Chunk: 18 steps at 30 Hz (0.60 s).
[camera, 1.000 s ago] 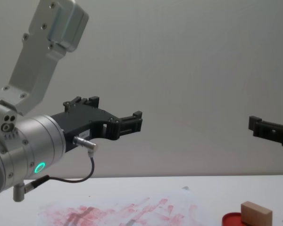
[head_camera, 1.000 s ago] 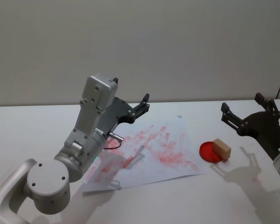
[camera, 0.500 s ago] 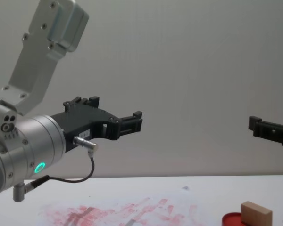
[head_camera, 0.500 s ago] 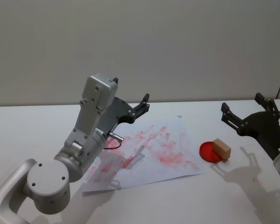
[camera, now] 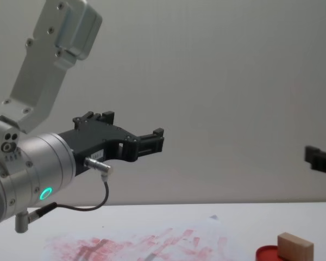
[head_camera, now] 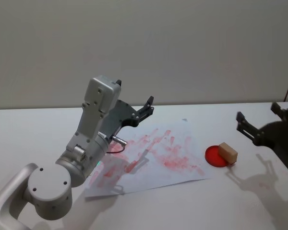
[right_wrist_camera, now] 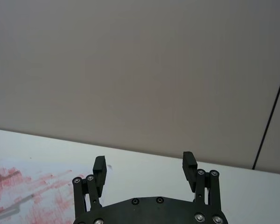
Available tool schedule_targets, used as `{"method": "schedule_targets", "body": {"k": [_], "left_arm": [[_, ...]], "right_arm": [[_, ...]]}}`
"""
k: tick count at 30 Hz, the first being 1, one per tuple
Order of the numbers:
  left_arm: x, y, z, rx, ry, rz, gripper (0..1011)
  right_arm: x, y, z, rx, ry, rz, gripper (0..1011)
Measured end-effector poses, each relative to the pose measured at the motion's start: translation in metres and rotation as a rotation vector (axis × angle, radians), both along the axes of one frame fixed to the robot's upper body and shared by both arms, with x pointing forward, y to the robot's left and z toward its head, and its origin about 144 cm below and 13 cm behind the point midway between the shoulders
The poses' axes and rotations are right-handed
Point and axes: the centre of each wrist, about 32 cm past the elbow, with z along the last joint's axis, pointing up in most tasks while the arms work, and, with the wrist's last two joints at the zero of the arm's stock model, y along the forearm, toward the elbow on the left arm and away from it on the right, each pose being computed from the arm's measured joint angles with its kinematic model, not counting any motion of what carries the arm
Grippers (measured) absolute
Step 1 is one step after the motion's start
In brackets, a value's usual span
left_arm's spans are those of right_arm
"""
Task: Use the one hand to pick up the stamp and affix it onto the A4 paper.
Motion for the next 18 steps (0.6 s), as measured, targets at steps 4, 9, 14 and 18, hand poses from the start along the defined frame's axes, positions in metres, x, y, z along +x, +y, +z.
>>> {"method": "schedule_targets", "body": {"k": [4, 9, 14, 18], "left_arm": [[0.0, 0.0, 0.0, 0.0, 0.0, 0.0, 1001], [0.0, 0.0, 0.0, 0.0, 0.0, 0.0, 1001], [0.0, 0.0, 0.0, 0.0, 0.0, 0.0, 1001], [0.0, 0.0, 0.0, 0.0, 0.0, 0.0, 1001]], "right_arm": [[-0.006, -0.008, -0.003, 0.0, 0.033, -0.015, 1001], [-0.014, -0.02, -0.006, -0.01, 0.094, -0.029, 1001], [-0.015, -0.026, -0.008, -0.023, 0.138, -0.021, 1001], [-0.01, -0.03, -0.011, -0.037, 0.183, 0.004, 1001]]}}
